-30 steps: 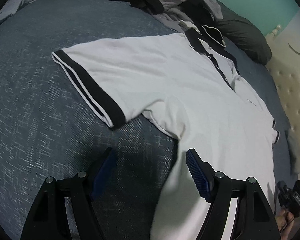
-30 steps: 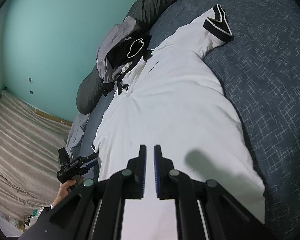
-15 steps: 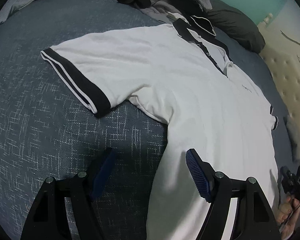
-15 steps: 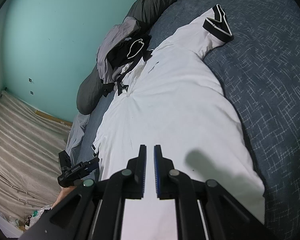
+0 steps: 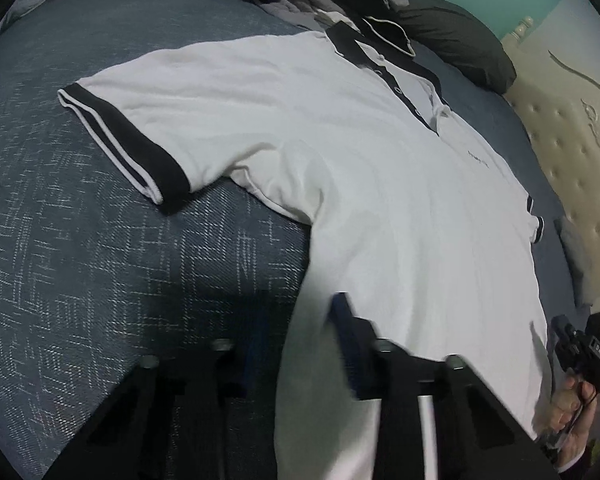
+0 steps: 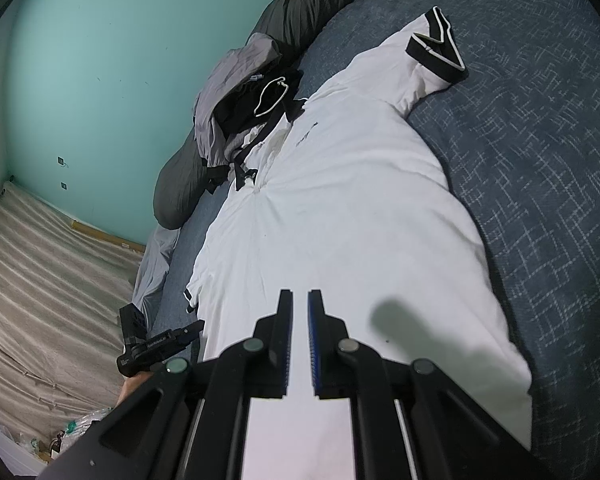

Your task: Fold clothes

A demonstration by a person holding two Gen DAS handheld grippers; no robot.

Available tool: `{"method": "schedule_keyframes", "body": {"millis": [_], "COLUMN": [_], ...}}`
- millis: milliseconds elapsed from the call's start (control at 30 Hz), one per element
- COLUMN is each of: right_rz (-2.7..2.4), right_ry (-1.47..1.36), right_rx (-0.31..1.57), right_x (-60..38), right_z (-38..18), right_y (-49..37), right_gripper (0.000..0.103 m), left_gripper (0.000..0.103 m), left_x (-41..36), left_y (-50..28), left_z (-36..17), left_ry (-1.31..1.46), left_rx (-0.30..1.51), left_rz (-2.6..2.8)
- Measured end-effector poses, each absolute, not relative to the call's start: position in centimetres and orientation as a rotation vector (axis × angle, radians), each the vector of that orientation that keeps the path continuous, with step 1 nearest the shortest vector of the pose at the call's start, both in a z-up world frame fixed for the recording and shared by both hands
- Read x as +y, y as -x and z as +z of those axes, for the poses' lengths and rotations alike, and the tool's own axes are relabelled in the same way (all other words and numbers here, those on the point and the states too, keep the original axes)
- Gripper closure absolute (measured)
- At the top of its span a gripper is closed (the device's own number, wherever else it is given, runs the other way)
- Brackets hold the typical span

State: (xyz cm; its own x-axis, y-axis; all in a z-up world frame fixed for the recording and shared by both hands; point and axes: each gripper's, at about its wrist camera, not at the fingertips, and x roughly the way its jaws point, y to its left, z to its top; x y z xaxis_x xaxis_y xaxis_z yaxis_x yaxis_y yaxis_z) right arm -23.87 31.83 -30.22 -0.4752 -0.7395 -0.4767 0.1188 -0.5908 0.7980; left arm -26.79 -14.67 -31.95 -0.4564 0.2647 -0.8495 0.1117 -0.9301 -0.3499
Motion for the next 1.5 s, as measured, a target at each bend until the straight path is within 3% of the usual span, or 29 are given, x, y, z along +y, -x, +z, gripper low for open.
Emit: {"method": "schedule_keyframes", "body": {"millis": [100, 767, 833, 900, 1067, 1167, 1267, 1433, 1500], "right_rz": [-2.097, -2.096, -2.096, -2.096, -2.094, -2.094, -2.094, -2.091, -2.09], "right_ry": [-1.163, -1.162, -1.162, -1.162, -1.16, -1.164, -1.168, -1.171, -1.173], "right_rx": [-0.966, -0.964, -0.964, -0.965, -0.954, -0.95, -0.947, -0.941, -0.939], "right_x": [31.8, 31.6, 31.7, 31.7, 31.6, 31.4, 31.3, 31.3, 31.3], "right_z": [-30.2, -30.3, -30.3, -30.3, -30.3, -30.3, -30.4, -30.5, -30.5], "right_y": [23.9, 24.0, 24.0, 24.0, 24.0, 24.0, 24.0, 24.0, 24.0], "right_gripper": [0.096, 0.096, 0.096, 0.096, 0.096, 0.096, 0.096, 0.096, 0.096], "left_gripper": [0.099, 0.098, 0.091, 0.074, 0.069, 0.061, 0.061, 0.067, 0.09], "left_x": [-14.3, -16.2, -16.6, -17.2, -18.7, -19.4, -19.8, -20.5, -20.6], "left_y": [26.6, 26.5, 26.7, 26.9, 28.2, 29.1, 30.1, 31.4, 31.6], "left_z": [-31.9, -31.6, -31.2, -30.8, -30.3, -30.7, -31.0, -31.9, -31.9], "left_ry": [1.58, 1.591, 1.569, 1.547, 1.513, 1.523, 1.504, 1.474, 1.478], "left_rx": [-0.531, -0.633, -0.666, -0.703, -0.809, -0.886, -0.948, -1.018, -1.01], "left_rz": [2.533, 2.526, 2.538, 2.557, 2.583, 2.58, 2.593, 2.643, 2.655]}}
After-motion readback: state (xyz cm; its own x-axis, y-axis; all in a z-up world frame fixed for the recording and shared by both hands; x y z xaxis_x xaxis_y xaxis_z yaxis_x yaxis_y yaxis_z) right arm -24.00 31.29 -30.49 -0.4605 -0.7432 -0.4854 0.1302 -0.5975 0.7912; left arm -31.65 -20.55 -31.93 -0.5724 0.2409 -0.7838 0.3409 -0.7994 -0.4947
